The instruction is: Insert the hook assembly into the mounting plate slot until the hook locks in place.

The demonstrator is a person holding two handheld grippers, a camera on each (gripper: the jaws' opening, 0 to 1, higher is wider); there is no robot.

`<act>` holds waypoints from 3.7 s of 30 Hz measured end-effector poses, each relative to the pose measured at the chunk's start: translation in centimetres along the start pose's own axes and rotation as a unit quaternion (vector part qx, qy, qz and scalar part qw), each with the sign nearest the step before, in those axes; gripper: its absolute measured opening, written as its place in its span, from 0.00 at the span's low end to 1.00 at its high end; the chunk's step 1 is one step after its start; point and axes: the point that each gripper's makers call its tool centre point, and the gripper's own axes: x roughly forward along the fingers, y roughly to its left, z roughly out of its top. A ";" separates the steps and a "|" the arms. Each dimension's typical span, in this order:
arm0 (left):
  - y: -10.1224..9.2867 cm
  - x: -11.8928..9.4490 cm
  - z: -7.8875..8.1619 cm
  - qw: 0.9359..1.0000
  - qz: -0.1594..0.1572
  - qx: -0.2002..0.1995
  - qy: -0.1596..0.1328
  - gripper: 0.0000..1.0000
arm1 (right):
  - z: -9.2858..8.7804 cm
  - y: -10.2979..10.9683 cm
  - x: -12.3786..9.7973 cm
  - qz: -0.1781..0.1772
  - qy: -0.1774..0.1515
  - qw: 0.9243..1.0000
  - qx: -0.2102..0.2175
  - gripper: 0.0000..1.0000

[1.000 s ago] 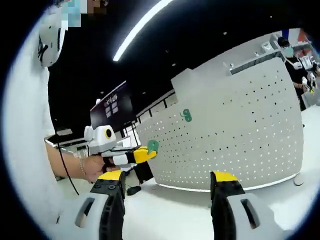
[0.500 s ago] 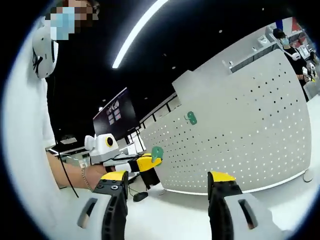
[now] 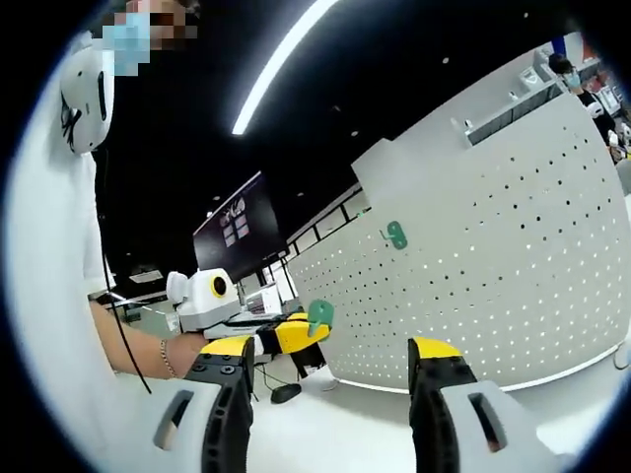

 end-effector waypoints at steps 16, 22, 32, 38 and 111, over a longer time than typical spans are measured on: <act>-0.3 -0.1 0.2 1.000 0.000 -0.001 -0.003 0.03 | -0.1 1.1 2.5 0.023 -0.004 1.000 0.005 0.56; -0.3 -0.1 0.2 1.000 -0.001 0.001 -0.002 0.03 | 0.1 1.3 3.0 0.030 -0.007 0.999 0.011 0.52; -0.5 -0.1 0.4 1.000 0.001 -0.002 -0.005 0.02 | 0.4 1.5 3.9 0.033 -0.015 0.999 0.026 0.44; -0.5 -0.1 0.5 1.000 0.003 -0.005 -0.006 0.02 | 0.4 1.8 4.5 0.037 -0.015 0.999 0.031 0.40; -1.0 -0.5 0.2 1.000 0.017 0.014 0.012 0.01 | -1.0 1.5 5.9 -0.020 0.027 0.998 0.046 0.02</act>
